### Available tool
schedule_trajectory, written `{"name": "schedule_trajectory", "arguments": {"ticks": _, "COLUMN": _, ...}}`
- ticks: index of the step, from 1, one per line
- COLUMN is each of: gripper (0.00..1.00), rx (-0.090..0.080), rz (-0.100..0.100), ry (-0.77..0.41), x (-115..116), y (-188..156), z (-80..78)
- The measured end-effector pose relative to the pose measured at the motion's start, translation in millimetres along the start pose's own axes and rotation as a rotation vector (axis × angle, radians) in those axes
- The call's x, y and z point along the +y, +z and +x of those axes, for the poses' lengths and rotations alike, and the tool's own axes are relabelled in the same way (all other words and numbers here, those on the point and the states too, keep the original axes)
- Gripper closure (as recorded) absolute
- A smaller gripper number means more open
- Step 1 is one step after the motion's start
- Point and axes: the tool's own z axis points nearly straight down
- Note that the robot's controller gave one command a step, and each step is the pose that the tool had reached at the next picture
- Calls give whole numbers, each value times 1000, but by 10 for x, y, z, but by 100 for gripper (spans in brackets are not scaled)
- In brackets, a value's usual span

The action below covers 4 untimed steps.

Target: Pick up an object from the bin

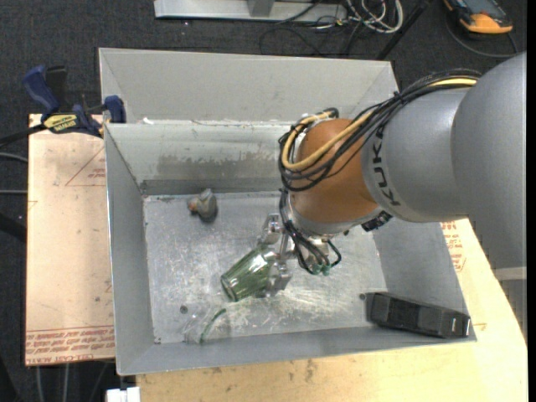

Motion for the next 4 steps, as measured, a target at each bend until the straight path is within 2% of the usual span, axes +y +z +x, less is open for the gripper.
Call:
{"name": "schedule_trajectory", "arguments": {"ticks": 1, "gripper": 100, "rx": 0, "rz": 0, "ry": 0, "x": -1, "y": -1, "z": -1}}
{"name": "schedule_trajectory", "arguments": {"ticks": 2, "gripper": 100, "rx": 7, "rz": 1, "ry": 7, "x": 21, "y": -537, "z": -18}}
{"name": "schedule_trajectory", "arguments": {"ticks": 3, "gripper": 100, "rx": 1, "rz": 0, "ry": -3, "x": -71, "y": -1065, "z": -6}}
{"name": "schedule_trajectory", "arguments": {"ticks": 4, "gripper": 0, "rx": 2, "rz": 0, "ry": 42, "x": -47, "y": -607, "z": -21}}
